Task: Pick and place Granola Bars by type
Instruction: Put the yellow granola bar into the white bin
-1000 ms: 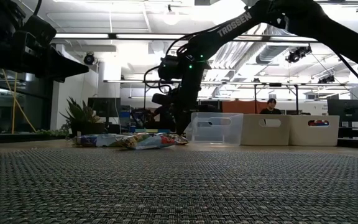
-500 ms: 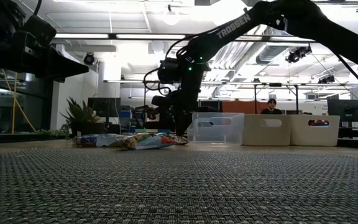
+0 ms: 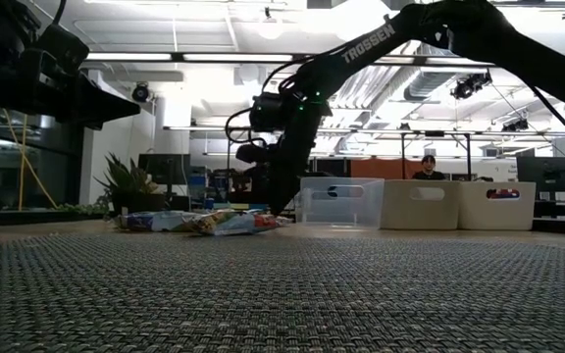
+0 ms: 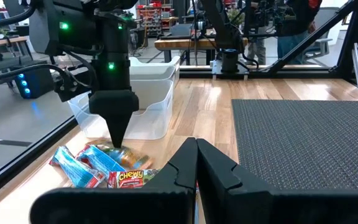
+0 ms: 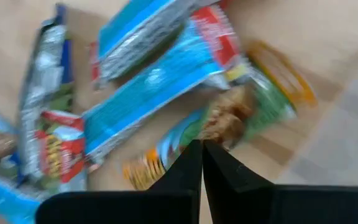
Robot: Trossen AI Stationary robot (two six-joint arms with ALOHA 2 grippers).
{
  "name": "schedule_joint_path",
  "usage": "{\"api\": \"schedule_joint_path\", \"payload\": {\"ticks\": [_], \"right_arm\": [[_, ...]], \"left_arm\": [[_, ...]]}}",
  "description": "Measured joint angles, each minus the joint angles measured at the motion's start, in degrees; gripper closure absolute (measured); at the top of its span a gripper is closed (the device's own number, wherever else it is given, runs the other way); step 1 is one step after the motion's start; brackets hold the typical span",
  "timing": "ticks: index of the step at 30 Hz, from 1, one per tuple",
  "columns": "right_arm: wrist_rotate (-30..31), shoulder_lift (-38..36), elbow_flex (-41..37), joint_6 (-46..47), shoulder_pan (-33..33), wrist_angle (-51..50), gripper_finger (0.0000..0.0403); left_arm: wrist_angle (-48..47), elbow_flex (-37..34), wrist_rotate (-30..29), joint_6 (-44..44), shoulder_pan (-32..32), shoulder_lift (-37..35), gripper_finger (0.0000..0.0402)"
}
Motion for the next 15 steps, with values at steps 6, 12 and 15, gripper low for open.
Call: {"api": "schedule_joint_path", "payload": {"ticks": [6,12,15], "right_arm": [[-1.28,0.01,0.00,-0.75,0.76,0.29,0.0403],[-2.59,0.01,0.00,-3.44,1.54,0.50,0.0403],[-2.56,0.01,0.00,-4.85,1.81,0.42,0.0403]], "left_arm": [[-0.01,-0.01,0.00,0.00,0.01,0.00,0.0400],[0.00,0.00,0.00,-0.01,-0.01,0.00,0.0400],[0.00,0.00,0.00,-0.01,0.00,0.00,0.0400]]}}
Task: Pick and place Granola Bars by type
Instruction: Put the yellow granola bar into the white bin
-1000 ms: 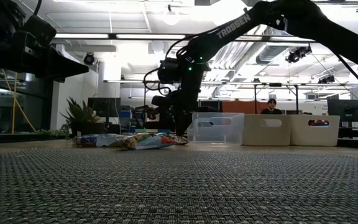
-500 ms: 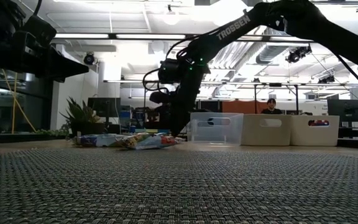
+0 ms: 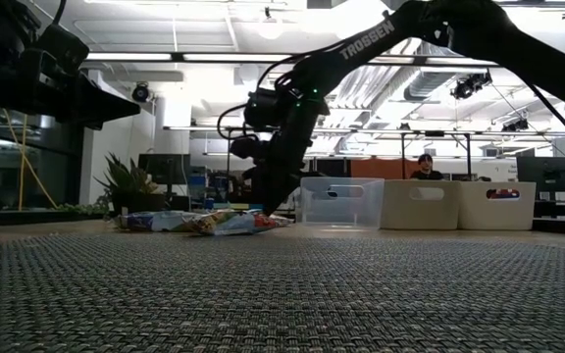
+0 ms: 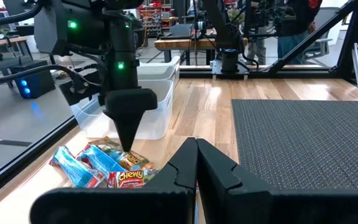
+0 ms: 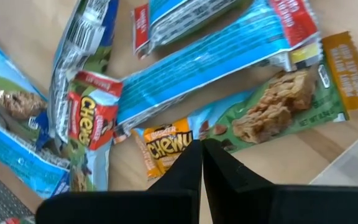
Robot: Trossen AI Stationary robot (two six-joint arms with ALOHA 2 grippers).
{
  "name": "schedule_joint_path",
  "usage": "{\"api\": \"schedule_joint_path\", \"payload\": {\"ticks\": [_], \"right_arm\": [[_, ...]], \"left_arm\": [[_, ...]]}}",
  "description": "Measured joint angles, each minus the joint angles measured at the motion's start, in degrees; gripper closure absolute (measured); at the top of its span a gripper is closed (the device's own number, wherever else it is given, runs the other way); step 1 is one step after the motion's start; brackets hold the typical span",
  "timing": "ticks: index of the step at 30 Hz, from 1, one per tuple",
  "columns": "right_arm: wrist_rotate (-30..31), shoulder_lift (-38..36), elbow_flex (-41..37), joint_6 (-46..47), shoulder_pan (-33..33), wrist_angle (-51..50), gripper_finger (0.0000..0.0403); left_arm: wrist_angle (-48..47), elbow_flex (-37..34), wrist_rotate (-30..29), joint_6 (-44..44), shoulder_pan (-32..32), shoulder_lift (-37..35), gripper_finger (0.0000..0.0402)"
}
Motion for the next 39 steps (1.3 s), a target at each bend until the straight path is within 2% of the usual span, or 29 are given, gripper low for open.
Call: {"api": "schedule_joint_path", "payload": {"ticks": [12,19,24,30,34,39], "right_arm": [[-3.70,-2.75,0.11,-10.15,0.03,-0.87,0.0403],[-14.64,-5.57,0.15,-21.56,0.28,3.42,0.0402],[-18.05,-7.99,0.15,-33.77,0.89,5.17,0.0402],[-15.26,-10.30,0.17,-52.97,2.05,4.38,0.0402],[-12.35,-10.39,0.17,-67.33,3.71,0.21,0.0402],[-2.77,-10.43,-0.42,-86.61,6.60,-5.02,0.0403]], "left_arm": [[0.01,0.01,0.00,0.01,0.01,-0.02,0.0400],[-0.01,-0.01,-0.04,-0.01,0.01,-0.02,0.0400],[-0.01,-0.01,0.00,-0.01,-0.01,-0.02,0.0400],[-0.01,-0.01,0.00,-0.01,0.01,-0.02,0.0400],[-0.01,-0.01,0.00,-0.01,0.00,-0.02,0.0400],[-0.01,-0.01,0.00,-0.01,-0.01,-0.02,0.0400]]}}
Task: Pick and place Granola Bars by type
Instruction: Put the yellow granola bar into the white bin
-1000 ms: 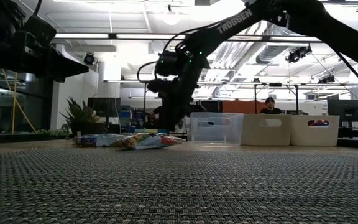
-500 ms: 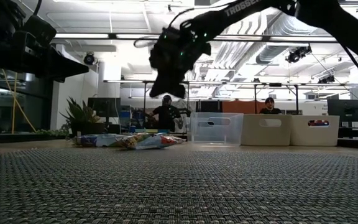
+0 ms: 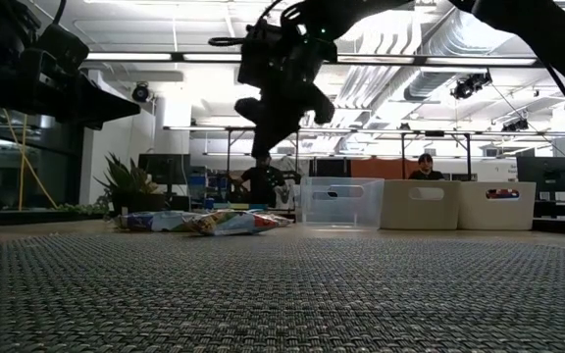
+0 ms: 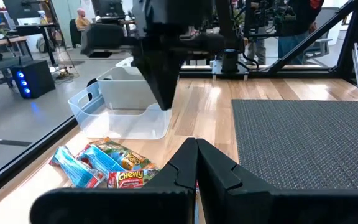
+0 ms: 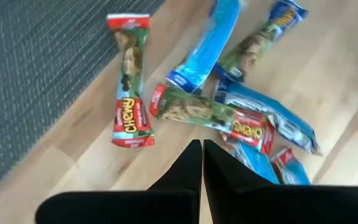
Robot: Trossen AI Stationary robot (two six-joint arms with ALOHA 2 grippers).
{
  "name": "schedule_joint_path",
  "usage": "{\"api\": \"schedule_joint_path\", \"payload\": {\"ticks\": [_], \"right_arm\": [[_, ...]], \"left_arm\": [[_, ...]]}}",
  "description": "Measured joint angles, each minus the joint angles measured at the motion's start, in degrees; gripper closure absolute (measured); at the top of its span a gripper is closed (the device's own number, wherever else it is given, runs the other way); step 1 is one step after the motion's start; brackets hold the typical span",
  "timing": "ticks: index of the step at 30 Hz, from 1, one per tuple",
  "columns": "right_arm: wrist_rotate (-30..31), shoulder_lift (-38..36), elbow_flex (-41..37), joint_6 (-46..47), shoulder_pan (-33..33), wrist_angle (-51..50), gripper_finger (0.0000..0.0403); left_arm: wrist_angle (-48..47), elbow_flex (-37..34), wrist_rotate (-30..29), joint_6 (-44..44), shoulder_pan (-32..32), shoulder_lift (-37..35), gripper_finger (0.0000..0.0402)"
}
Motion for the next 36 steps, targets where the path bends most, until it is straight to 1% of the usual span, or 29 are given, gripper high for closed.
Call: {"api": "schedule_joint_path", "payload": {"ticks": [2,7,12,16,20,24,27,29,31,33,36], "right_arm": [[2.88,0.00,-0.01,-1.08,-0.26,0.97,0.0403],[6.63,1.91,0.07,-5.98,-1.55,1.45,0.0403],[5.83,2.99,-0.01,-6.13,-2.09,1.51,0.0403],[7.51,3.85,-0.04,-6.96,-2.33,1.68,0.0403],[6.77,4.38,0.10,-7.61,-2.20,2.21,0.0403],[6.68,5.58,-0.08,-8.09,-1.14,2.66,0.0403],[6.52,5.98,0.12,-10.10,0.19,3.85,0.0403],[6.71,7.07,0.12,-8.89,0.93,3.96,0.0403],[8.99,8.02,-0.06,-8.06,1.48,4.05,0.0403],[13.22,8.48,-0.05,-8.01,1.85,4.83,0.0402],[15.68,8.87,-0.01,-7.52,1.84,4.87,0.0392]], "left_arm": [[0.00,0.00,0.00,0.00,0.01,0.00,0.0400],[0.00,0.01,-0.01,0.02,0.02,0.01,0.0400],[0.02,0.00,0.00,0.02,0.02,0.00,0.0400],[0.02,0.01,0.00,0.02,0.02,0.01,0.0400],[0.01,0.00,0.00,0.00,0.02,0.02,0.0400],[0.02,0.02,0.00,0.02,0.02,0.00,0.0400],[0.02,0.00,0.00,0.02,0.02,0.02,0.0400],[0.02,0.01,0.01,0.02,0.02,0.00,0.0400],[0.01,0.01,0.00,0.00,0.02,0.02,0.0400],[0.02,0.01,0.02,0.02,0.02,0.00,0.0400],[0.02,0.00,0.02,0.02,0.02,0.00,0.0400]]}}
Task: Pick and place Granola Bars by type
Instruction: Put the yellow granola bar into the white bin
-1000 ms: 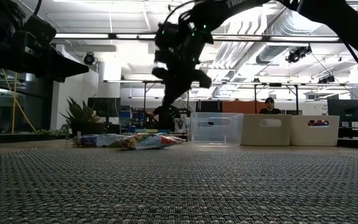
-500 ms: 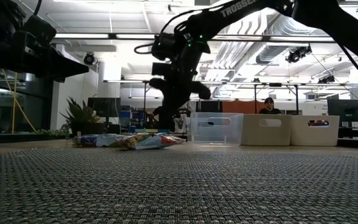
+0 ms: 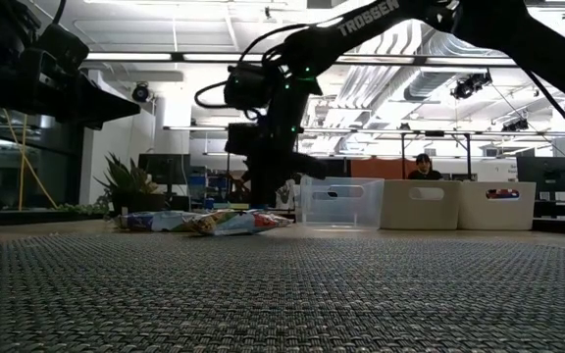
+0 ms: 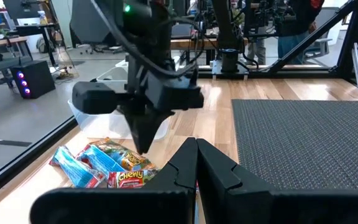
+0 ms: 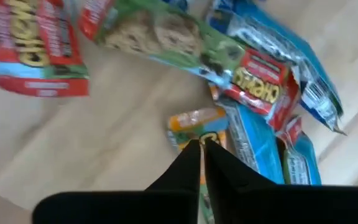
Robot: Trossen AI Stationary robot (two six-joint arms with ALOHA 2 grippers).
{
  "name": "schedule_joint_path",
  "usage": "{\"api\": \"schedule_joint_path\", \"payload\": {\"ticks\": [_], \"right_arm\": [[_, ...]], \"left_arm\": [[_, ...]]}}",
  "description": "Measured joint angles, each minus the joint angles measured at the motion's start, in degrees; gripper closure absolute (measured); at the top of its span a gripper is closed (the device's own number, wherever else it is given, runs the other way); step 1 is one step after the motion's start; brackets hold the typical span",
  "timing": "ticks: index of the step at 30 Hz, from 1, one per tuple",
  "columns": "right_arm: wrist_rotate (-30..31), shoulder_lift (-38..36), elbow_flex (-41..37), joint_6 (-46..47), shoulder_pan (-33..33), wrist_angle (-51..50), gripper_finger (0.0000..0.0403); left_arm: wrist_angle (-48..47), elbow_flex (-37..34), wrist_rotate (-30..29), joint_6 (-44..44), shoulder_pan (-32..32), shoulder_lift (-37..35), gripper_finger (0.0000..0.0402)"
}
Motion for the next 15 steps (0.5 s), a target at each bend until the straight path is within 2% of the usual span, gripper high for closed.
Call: {"api": "schedule_joint_path", "payload": {"ticks": [4,11,15], "right_arm": [[3.83,0.17,0.00,-0.04,0.05,0.32,0.0353],[5.44,0.17,0.04,0.24,0.05,-0.04,0.0254],[5.56,0.17,0.04,0.37,-0.16,-0.10,0.0215]], "left_arm": [[-0.01,0.01,-0.01,0.00,0.00,0.01,0.0400],[-0.01,0.00,-0.02,-0.01,0.00,0.00,0.0400],[-0.01,0.01,-0.02,0.00,0.00,0.01,0.0400]]}}
